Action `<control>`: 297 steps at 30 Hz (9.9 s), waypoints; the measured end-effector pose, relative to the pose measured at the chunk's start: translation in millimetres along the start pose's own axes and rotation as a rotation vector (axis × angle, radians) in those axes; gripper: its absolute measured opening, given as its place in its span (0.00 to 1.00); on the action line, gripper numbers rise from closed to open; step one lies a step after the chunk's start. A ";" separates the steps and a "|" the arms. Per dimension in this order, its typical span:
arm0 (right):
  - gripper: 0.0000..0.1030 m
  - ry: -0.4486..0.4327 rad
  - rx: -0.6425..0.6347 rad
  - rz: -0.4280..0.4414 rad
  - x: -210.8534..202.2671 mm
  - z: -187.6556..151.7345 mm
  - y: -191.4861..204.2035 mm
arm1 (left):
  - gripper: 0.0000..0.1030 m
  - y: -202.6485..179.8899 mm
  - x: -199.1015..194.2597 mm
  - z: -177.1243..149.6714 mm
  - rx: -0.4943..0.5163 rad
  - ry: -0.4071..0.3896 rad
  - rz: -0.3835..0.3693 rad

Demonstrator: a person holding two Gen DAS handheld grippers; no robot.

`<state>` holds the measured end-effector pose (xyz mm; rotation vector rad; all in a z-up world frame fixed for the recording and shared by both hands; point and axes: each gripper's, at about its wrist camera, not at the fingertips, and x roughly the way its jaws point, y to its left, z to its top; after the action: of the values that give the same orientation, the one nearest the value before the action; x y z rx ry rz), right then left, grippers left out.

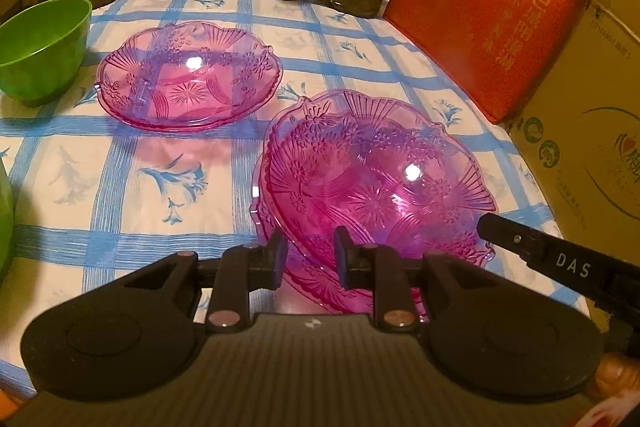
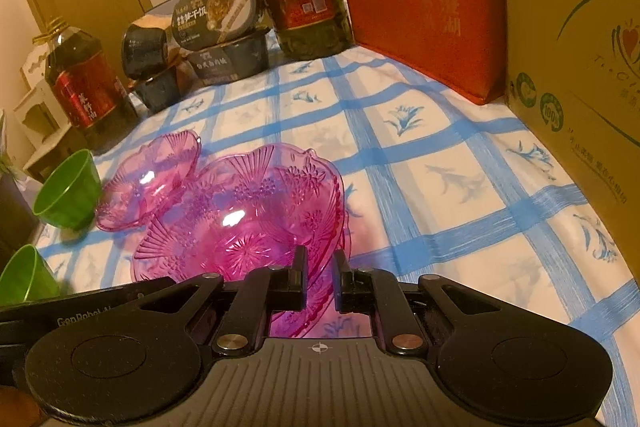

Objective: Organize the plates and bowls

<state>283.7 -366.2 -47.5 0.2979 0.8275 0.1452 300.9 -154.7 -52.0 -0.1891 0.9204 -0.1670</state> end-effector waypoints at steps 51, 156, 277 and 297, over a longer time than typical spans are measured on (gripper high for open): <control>0.62 0.033 0.037 0.010 -98.2 -69.1 52.7 | 0.52 41.8 -121.2 -57.8 -0.084 -0.041 0.094; 0.11 0.210 -0.230 0.137 149.4 132.3 127.1 | 0.11 129.1 22.9 135.3 -0.106 0.021 0.234; 0.65 0.147 -0.045 0.024 -161.1 -133.5 99.9 | 0.81 60.3 -238.9 -141.7 0.061 -0.062 -0.002; 0.65 0.164 -0.103 0.104 -156.7 -148.1 143.1 | 0.82 134.4 -280.8 -156.8 -0.089 -0.101 0.111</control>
<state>67.2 -238.2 13.2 0.2342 0.9634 0.3118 16.5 24.3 40.9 -0.2263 0.8359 -0.0131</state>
